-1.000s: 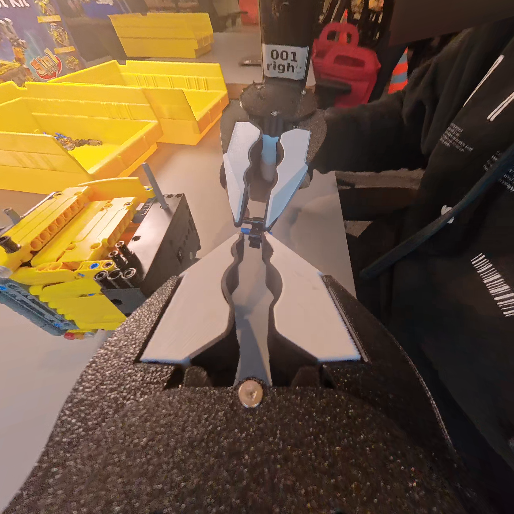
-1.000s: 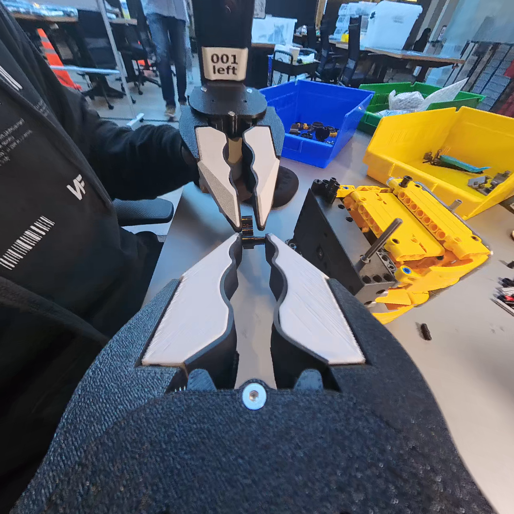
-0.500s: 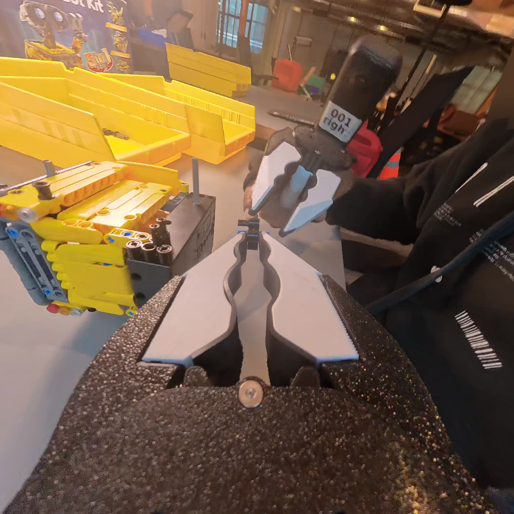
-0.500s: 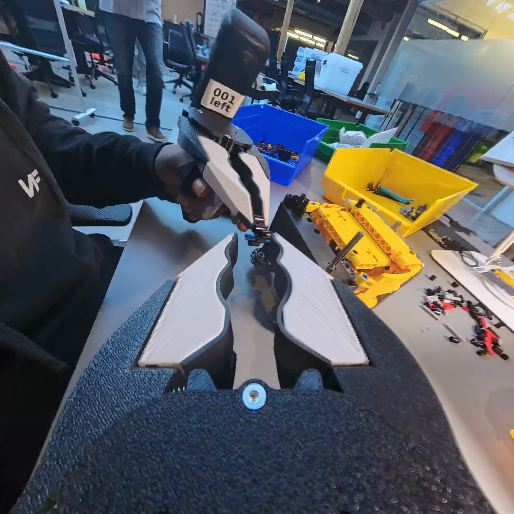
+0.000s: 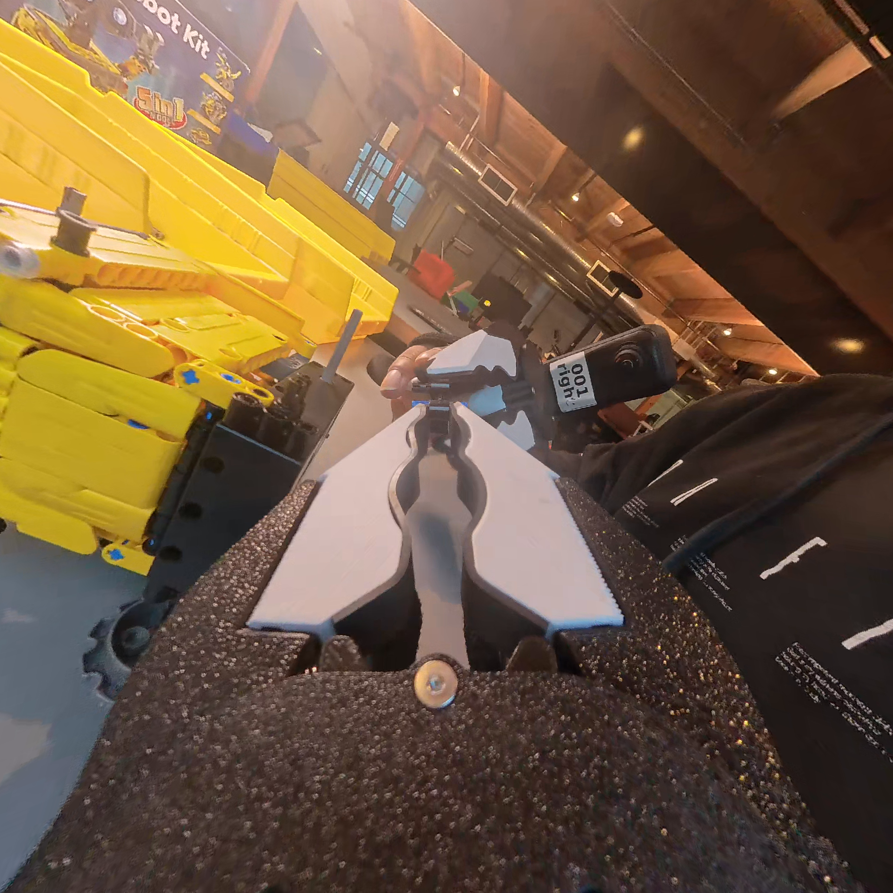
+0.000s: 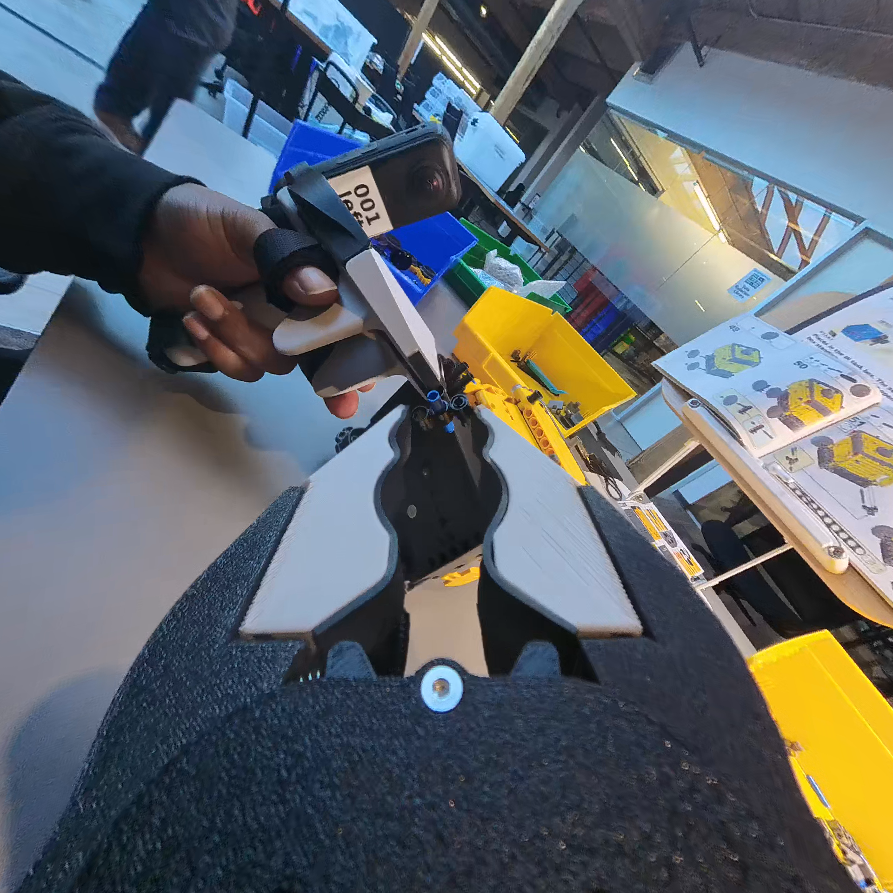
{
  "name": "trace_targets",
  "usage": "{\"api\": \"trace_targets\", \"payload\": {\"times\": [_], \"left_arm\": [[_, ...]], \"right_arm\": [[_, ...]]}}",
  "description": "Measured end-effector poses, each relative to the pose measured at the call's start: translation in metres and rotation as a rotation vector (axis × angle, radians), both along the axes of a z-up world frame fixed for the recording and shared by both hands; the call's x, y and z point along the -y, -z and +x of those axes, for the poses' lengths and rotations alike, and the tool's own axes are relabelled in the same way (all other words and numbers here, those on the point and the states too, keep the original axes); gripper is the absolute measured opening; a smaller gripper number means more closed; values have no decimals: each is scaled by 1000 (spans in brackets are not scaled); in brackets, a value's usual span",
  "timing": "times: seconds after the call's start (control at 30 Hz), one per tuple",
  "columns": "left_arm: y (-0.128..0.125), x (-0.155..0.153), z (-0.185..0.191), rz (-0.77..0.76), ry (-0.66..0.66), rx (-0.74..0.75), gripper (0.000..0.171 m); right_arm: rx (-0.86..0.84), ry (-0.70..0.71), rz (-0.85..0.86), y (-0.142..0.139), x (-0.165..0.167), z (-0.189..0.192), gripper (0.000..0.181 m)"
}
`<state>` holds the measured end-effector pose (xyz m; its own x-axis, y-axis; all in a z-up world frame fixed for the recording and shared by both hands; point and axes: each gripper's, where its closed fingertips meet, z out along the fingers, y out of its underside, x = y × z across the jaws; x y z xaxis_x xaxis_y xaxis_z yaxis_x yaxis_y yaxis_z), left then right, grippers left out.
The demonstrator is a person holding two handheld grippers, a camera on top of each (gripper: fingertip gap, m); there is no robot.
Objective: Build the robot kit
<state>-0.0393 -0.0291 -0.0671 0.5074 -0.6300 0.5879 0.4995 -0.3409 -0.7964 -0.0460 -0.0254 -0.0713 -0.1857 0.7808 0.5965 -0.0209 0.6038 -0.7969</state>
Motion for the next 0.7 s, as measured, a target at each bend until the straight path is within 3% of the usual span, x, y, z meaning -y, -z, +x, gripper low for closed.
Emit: {"api": "trace_targets", "payload": {"times": [0.2,0.33,0.5,0.7], "left_arm": [[5,1,0,-47,13,80,5],[5,4,5,-32,42,54,5],[1,11,3,62,29,-119,14],[9,18,-1,196,-25,-511,20]], "right_arm": [[59,-41,7,6,1,1,24],[107,-104,-89,5,4,5,24],[191,-188,-229,7,6,14,24],[253,-251,-339,11,9,15,24]]}}
